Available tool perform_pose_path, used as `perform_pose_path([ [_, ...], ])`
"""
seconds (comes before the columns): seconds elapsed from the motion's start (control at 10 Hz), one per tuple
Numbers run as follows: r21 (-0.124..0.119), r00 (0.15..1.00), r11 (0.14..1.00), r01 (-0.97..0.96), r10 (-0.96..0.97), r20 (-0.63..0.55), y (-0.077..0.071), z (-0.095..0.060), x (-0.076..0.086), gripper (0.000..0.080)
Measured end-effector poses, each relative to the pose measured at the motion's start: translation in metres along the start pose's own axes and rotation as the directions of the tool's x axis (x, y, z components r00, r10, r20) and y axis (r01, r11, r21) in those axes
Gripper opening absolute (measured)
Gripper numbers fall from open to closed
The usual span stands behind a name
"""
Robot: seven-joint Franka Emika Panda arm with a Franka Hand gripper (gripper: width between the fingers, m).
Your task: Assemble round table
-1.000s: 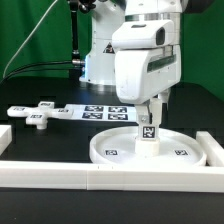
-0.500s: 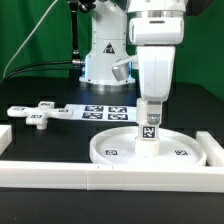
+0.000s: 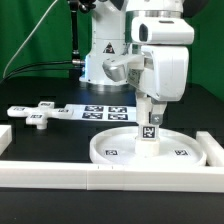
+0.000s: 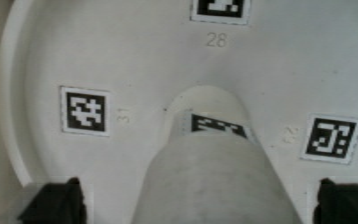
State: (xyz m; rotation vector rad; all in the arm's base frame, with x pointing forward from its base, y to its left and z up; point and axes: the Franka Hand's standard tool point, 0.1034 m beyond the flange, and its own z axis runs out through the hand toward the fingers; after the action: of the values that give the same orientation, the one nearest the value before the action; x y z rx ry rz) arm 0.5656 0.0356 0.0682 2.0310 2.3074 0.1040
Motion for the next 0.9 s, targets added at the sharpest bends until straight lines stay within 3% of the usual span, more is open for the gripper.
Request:
perform_pose_path([
  [0.1, 0.001, 1.0, 1.0, -0.001, 0.001, 0.0, -0.0004, 0.0003, -0.0002, 0.0561],
  [0.2, 0.002, 1.0, 1.0, -0.002, 0.002, 0.0, -0.0004, 0.0003, -0.0005, 0.0561],
  [0.3, 0.013, 1.0, 1.0, -0.002, 0.002, 0.0, -0.0033, 0.0015, -0.0006, 0.041],
  [0.7, 0.014, 1.0, 0.999, -0.031, 0.031, 0.001, -0.0035, 0.0016, -0.0007, 0.041],
  [0.9, 0.015, 0.983, 0.983, -0.185, 0.185, 0.002, -0.0039, 0.0018, -0.0004, 0.041],
])
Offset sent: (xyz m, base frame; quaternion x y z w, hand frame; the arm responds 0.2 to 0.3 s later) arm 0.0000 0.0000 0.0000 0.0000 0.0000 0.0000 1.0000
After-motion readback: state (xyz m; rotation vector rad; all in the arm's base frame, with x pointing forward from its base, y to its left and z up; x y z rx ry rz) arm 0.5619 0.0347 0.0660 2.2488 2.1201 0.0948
